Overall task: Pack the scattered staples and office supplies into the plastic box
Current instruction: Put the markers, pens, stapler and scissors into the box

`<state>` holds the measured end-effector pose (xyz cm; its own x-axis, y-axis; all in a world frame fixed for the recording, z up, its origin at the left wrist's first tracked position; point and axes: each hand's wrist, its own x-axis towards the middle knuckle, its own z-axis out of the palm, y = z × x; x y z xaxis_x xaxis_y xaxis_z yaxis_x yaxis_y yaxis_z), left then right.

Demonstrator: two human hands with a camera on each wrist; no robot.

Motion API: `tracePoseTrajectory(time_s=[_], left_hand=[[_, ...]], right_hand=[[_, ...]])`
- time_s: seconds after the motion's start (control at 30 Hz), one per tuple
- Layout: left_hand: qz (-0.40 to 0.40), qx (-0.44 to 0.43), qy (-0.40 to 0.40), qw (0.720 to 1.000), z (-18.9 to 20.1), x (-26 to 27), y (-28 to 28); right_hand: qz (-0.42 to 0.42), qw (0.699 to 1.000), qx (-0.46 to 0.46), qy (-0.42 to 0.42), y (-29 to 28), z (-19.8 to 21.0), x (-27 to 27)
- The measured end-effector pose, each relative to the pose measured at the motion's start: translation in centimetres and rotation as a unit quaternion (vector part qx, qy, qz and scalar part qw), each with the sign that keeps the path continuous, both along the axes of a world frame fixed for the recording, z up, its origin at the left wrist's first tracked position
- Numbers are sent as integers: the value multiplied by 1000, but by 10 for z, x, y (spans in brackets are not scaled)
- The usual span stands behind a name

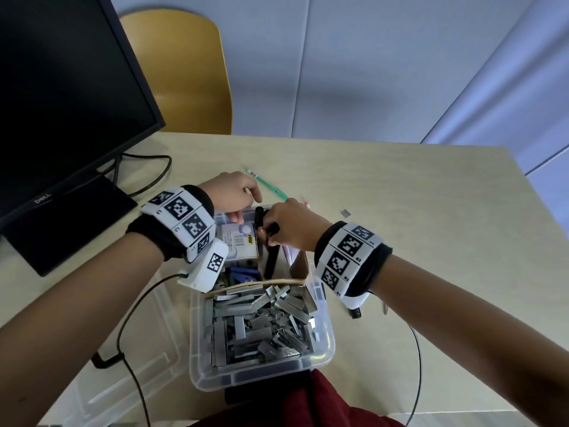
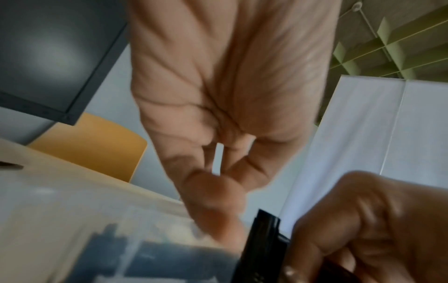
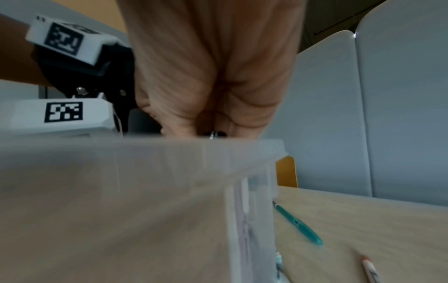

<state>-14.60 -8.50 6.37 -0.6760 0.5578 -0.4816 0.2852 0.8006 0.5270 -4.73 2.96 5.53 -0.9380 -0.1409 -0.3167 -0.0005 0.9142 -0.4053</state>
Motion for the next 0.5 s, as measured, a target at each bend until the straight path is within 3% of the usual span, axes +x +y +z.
tracePoseTrajectory(time_s=[0.17,0.27,0.33,0.5], left_hand=[[-99,-89,-69,989,13,8,-8],[-158,-126,6,979,12,17,0],[-155,-119,55,979,7,22,6],[-89,-35,62,993,4,24,10]], right_hand=[[-29,998,-20,49,-1,-2,7],[-36,997,-25,71,-3,-7,9],[-45,995,-39,77,-5,-12,11],[-79,987,-64,121,-2,-10,12]])
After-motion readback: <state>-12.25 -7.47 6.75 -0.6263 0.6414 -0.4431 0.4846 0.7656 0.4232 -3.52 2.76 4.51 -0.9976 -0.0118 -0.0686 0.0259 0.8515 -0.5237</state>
